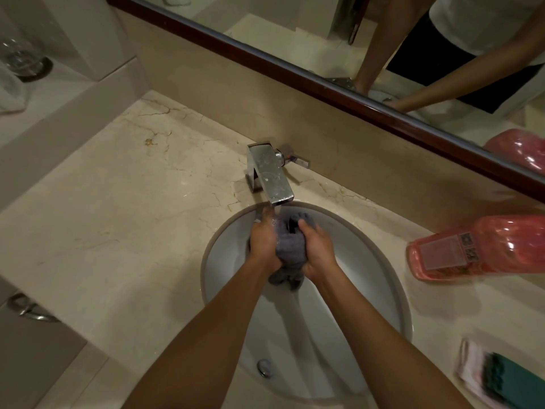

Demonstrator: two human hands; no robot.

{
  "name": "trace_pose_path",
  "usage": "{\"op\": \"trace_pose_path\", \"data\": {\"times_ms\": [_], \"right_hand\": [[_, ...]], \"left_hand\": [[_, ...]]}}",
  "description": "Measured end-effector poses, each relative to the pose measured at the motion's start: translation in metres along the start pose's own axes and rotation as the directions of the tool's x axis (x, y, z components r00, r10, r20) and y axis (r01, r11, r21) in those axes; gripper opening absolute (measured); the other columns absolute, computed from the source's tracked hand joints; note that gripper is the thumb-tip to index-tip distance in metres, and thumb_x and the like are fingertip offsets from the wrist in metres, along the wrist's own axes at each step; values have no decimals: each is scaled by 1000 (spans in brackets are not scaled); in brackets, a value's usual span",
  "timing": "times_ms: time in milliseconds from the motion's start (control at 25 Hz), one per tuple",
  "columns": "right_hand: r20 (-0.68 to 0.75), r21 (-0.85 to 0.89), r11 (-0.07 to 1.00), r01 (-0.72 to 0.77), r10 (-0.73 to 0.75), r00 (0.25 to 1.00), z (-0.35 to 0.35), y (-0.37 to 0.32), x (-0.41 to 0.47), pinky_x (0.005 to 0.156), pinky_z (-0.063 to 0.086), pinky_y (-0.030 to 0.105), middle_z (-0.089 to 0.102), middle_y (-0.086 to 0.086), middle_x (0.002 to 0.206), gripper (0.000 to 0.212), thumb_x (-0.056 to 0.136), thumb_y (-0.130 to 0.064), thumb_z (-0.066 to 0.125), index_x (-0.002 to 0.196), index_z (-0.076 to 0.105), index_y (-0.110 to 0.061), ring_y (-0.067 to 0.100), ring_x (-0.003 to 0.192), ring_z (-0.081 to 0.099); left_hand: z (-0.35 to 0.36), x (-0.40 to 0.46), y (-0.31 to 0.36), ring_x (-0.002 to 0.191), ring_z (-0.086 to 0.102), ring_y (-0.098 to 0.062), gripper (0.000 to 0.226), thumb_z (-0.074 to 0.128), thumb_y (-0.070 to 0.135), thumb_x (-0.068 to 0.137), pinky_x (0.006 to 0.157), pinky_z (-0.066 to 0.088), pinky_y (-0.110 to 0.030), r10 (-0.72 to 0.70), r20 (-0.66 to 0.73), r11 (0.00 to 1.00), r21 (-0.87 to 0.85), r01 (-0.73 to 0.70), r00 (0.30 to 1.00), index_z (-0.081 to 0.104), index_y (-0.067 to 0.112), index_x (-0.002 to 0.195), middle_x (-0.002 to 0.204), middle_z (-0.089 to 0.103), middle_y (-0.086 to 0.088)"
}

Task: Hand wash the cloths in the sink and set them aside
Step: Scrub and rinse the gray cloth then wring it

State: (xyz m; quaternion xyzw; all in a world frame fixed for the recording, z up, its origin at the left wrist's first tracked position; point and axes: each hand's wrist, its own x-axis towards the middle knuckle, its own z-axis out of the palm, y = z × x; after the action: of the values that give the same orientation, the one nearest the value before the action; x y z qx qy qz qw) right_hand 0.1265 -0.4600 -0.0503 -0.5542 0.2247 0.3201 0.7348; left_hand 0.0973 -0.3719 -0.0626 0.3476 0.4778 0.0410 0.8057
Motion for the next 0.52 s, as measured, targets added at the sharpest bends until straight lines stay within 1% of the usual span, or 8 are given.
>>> {"op": "trace_pose_path", "data": {"times_ms": [80, 160, 200, 240, 320, 360, 440, 520], "right_hand": [[-70, -85, 996, -12, 6, 998, 2, 2, 1, 60, 59, 32, 77, 13, 87, 20, 99, -26, 59, 95, 73, -12, 24, 70, 75], [-117, -122, 992, -17, 2, 993, 6, 6, 1, 66, 60, 35, 76, 16, 87, 25, 98, -32, 60, 93, 72, -11, 27, 70, 74], [-125, -118, 993, -18, 3, 992, 9, 8, 1, 70, 60, 39, 76, 16, 88, 27, 98, -34, 59, 96, 71, -10, 29, 74, 74], [-127, -116, 993, -18, 3, 992, 11, 9, 1, 75, 60, 42, 76, 16, 91, 29, 98, -35, 59, 99, 71, -9, 31, 79, 75], [-130, -142, 990, -20, 2, 992, 15, 10, 2, 77, 61, 44, 77, 15, 90, 31, 97, -38, 59, 101, 72, -11, 32, 82, 75], [-126, -164, 986, -17, -4, 992, 17, 11, 1, 72, 61, 40, 77, 13, 88, 31, 97, -39, 59, 99, 73, -11, 29, 79, 76], [-88, -189, 982, -6, -11, 996, 19, 9, 0, 62, 57, 31, 78, 8, 85, 30, 96, -40, 60, 96, 73, -13, 21, 75, 76], [9, -143, 990, -4, 5, 1000, 19, 6, -4, 62, 58, 28, 79, 4, 90, 23, 97, -37, 61, 104, 71, -17, 17, 82, 76]], "left_hand": [[-4, 2, -1, 78, 66, -21, 37, 54, 50, 95, 79, 50, -36, -35, 30, 997, -69, 37, 999, 64, 17, 82, 81, 64, -8], [-7, 2, 1, 67, 64, -17, 44, 51, 50, 97, 74, 49, -33, -48, 51, 996, -76, 52, 998, 63, 18, 70, 74, 58, -7], [-9, 1, 0, 67, 66, -18, 46, 51, 52, 98, 76, 51, -32, -56, 42, 996, -72, 59, 998, 66, 17, 72, 73, 61, -8], [-12, 2, -1, 75, 70, -22, 47, 51, 54, 98, 83, 52, -34, -63, 22, 996, -62, 64, 998, 68, 14, 81, 78, 67, -10], [-15, -3, -2, 94, 73, -33, 55, 52, 60, 95, 91, 56, -43, -91, -4, 993, -70, 91, 996, 74, 10, 102, 97, 76, -16], [-16, -7, -2, 95, 74, -34, 59, 53, 64, 93, 86, 59, -45, -105, 21, 989, -105, 106, 994, 78, 11, 101, 101, 76, -17], [-17, -14, 2, 91, 76, -31, 72, 49, 73, 89, 70, 62, -38, -153, 143, 966, -188, 179, 978, 82, 10, 93, 103, 76, -17], [-18, -19, 5, 95, 75, -28, 79, 40, 76, 90, 70, 60, -35, -161, 270, 947, -229, 226, 949, 81, 10, 101, 111, 75, -16]]}}
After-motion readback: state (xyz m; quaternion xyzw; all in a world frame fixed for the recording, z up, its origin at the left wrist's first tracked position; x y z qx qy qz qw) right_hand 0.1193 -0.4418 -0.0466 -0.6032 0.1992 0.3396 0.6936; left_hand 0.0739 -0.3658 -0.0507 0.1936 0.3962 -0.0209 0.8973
